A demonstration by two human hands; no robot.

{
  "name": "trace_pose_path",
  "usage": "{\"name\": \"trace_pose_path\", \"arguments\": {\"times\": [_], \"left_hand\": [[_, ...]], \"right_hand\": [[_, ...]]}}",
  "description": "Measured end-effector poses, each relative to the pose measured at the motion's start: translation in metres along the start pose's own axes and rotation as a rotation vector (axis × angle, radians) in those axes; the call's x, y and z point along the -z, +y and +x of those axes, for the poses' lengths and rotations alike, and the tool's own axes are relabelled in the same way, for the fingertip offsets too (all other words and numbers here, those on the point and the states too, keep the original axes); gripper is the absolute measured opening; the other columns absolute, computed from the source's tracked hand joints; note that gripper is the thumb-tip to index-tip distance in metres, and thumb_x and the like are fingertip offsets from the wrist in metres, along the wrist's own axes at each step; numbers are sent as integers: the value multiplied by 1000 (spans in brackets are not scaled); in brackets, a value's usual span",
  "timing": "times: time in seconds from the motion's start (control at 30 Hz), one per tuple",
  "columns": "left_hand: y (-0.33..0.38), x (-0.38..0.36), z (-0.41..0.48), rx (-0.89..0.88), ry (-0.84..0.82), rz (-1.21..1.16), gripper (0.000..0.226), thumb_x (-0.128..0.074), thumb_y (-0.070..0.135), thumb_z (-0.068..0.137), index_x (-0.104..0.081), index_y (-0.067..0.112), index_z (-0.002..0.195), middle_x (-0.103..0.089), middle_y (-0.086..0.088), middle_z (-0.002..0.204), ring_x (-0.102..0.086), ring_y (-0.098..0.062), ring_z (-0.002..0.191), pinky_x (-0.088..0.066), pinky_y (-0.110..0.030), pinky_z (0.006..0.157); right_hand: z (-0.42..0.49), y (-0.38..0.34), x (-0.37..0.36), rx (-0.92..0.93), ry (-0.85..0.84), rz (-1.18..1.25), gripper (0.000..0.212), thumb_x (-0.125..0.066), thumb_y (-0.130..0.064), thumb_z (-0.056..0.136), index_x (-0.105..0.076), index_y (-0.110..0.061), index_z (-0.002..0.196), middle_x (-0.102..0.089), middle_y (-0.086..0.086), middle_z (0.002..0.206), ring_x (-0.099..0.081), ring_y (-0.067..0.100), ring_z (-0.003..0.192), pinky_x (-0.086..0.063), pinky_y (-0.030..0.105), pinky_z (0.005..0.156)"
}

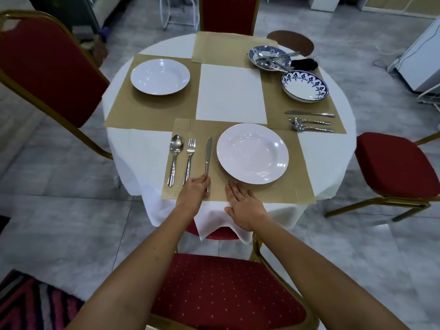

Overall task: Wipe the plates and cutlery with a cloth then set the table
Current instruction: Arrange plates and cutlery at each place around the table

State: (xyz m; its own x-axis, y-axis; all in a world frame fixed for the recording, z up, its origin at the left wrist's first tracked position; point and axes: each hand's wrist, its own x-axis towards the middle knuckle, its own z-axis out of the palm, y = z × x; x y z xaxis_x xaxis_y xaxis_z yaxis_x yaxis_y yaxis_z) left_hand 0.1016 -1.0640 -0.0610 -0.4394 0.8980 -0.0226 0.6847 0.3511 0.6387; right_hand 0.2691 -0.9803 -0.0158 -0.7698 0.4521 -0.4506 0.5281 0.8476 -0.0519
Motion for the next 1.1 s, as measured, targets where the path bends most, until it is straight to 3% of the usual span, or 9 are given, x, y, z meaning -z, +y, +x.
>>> {"name": "trace_pose_path", "arguments": {"times": [0.1,0.2,0.4,0.5,0.6,0.7,0.83,0.93,1.1], "left_hand": [[8,7,1,-32,2,173,36,-54,26,94,-56,16,128,-53,-7,137,-54,-5,95,-45,-31,93],[12,11,2,6,-111,282,46,-53,12,95,-44,13,141,-34,0,152,-41,-20,124,-30,-17,98],[22,20,-4,-46,-77,240,52,-55,18,95,-39,7,143,-32,-12,153,-40,-34,132,-39,-43,105],[37,31,-4,-65,6,333,46,-48,20,98,-41,6,141,-37,-12,150,-36,-32,135,-37,-43,107],[56,38,-2,-121,83,441,44,-47,17,97,-44,2,138,-39,-17,147,-34,-36,137,-29,-47,111],[93,34,0,-94,109,460,49,-39,25,100,-34,6,145,-29,-12,154,-23,-30,143,-17,-46,115],[147,10,14,-57,66,528,53,-30,29,101,-21,11,150,-13,-9,159,-8,-25,147,-7,-43,117],[198,-11,27,-1,61,547,55,-26,32,101,-15,11,151,-10,-9,159,-6,-25,147,-4,-42,117],[279,-47,48,79,117,487,55,-23,32,102,-13,9,151,-10,-9,159,-5,-25,147,-4,-42,117]], "right_hand": [[0,-2,0,-10,-2,1,65,-21,-40,104,10,-10,153,13,6,161,9,22,149,-4,42,121],[1,-2,-2,-17,-3,-2,65,-20,-41,104,11,-11,153,14,5,161,9,21,149,-4,42,121],[-10,3,-11,2,72,60,61,-19,-40,104,4,-12,154,5,5,163,0,19,150,-8,38,121],[-27,9,-8,-24,171,104,61,-11,-41,102,-6,-11,154,-5,4,162,-1,17,150,-11,36,121],[-49,27,8,-33,328,179,57,-19,-36,100,-34,-7,148,-33,8,154,-27,22,145,-30,39,116],[-65,62,22,-14,404,155,54,-28,-31,94,-62,-4,125,-64,12,126,-59,29,120,-54,44,92],[-80,113,48,-26,375,35,69,-7,-40,93,-36,-9,147,-35,7,154,-29,25,144,-32,45,113],[-91,160,67,-49,370,-17,55,-18,-37,104,-16,-12,153,-11,3,162,-6,19,149,-15,42,120],[-107,244,96,-68,373,-38,55,-23,-35,105,-12,-12,154,-6,1,163,-2,18,149,-12,42,119]]}}
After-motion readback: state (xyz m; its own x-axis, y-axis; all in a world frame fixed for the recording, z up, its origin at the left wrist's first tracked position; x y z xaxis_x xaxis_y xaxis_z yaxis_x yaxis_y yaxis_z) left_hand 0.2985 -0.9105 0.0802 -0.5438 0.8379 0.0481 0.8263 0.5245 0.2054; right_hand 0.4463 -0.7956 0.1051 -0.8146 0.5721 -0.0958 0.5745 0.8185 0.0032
